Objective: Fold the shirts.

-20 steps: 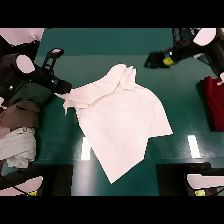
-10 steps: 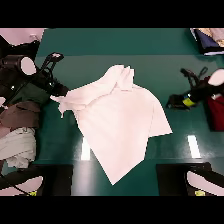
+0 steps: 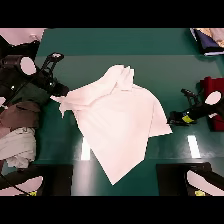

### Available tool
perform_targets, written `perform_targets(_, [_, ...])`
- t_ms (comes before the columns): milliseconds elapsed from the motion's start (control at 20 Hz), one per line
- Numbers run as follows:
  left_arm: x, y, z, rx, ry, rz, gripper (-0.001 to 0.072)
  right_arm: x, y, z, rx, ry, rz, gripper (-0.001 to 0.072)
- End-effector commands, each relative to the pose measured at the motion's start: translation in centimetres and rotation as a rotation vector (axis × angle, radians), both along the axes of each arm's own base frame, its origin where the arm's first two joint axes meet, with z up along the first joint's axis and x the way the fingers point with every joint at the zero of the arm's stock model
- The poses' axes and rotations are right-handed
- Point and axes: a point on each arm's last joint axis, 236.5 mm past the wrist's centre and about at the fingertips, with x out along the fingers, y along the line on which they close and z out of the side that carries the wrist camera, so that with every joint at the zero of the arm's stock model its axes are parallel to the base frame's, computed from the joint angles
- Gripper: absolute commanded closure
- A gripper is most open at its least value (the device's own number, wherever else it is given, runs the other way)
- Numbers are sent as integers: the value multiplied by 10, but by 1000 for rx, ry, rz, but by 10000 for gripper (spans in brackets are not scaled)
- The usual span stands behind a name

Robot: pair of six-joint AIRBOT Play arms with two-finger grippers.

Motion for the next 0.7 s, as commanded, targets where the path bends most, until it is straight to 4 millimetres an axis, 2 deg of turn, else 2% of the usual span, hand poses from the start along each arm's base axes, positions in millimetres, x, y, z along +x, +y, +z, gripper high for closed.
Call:
perform_targets(0, [-4,0,-1,0,16,0,678,8,1,-6,-16,-43,-1,376])
perform_targets(250, [-5,0,-2,1,24,-1,678,15,-1,-7,-24,-72,-11,376])
perform_targets(450, [-6,0,-2,1,26,-1,678,6,6,-22,6,10,-7,376])
perform_targets(550, [-6,0,-2,1,25,0,678,5,12,-25,6,17,16,414])
perform_targets(600, [-6,0,-2,2,25,0,678,6,16,-25,2,10,31,588])
perform_targets(650, [-7,1,-2,6,33,-2,678,8,15,-25,-14,2,51,695])
